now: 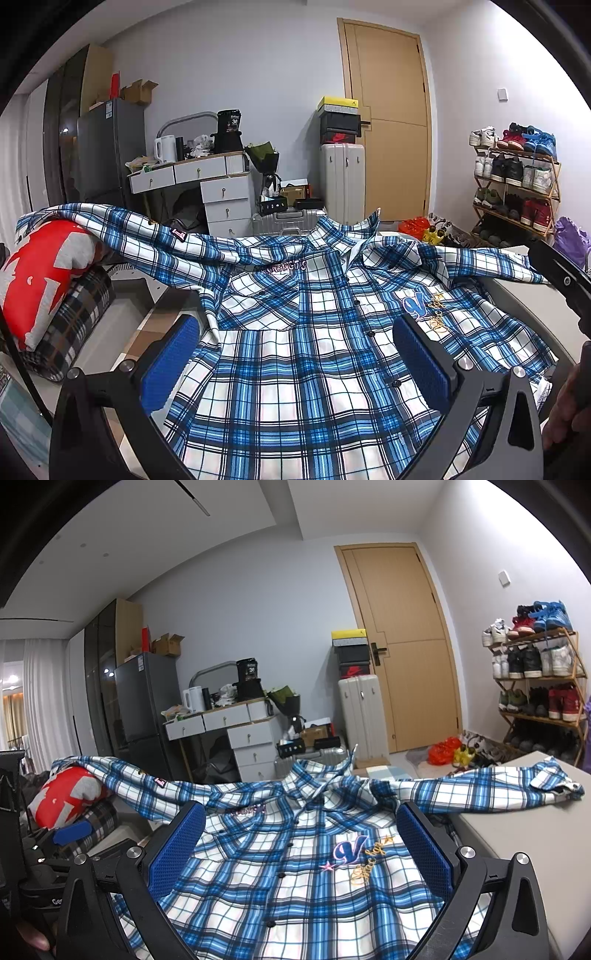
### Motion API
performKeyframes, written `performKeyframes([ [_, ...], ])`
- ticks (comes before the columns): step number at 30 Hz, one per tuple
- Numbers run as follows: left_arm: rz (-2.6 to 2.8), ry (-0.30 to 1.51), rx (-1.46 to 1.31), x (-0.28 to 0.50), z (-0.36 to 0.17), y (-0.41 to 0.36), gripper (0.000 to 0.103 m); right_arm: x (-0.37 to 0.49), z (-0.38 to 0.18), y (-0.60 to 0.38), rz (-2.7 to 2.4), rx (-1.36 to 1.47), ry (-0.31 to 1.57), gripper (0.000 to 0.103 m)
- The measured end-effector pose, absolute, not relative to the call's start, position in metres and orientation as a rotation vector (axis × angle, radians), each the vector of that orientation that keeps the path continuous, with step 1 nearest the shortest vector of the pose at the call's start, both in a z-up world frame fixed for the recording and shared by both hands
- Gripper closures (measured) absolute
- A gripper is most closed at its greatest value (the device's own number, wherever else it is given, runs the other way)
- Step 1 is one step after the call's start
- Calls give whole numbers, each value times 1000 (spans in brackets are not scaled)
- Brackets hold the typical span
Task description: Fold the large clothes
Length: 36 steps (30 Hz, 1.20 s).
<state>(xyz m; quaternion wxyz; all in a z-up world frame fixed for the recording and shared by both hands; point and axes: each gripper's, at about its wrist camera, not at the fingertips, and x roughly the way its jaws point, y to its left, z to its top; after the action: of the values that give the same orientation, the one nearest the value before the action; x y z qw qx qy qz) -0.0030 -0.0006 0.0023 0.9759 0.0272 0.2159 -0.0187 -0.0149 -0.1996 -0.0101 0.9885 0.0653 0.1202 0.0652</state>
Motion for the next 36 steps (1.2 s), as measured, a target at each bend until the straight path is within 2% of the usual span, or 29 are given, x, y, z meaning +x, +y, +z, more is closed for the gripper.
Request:
performKeyframes([
  [29,-67,460,48,-3,0,-2,1,-12,-11,-205,119,163,259,0],
  [36,-127,489,79,-2,-2,-2,1,11,-12,-247,67,252,302,0],
])
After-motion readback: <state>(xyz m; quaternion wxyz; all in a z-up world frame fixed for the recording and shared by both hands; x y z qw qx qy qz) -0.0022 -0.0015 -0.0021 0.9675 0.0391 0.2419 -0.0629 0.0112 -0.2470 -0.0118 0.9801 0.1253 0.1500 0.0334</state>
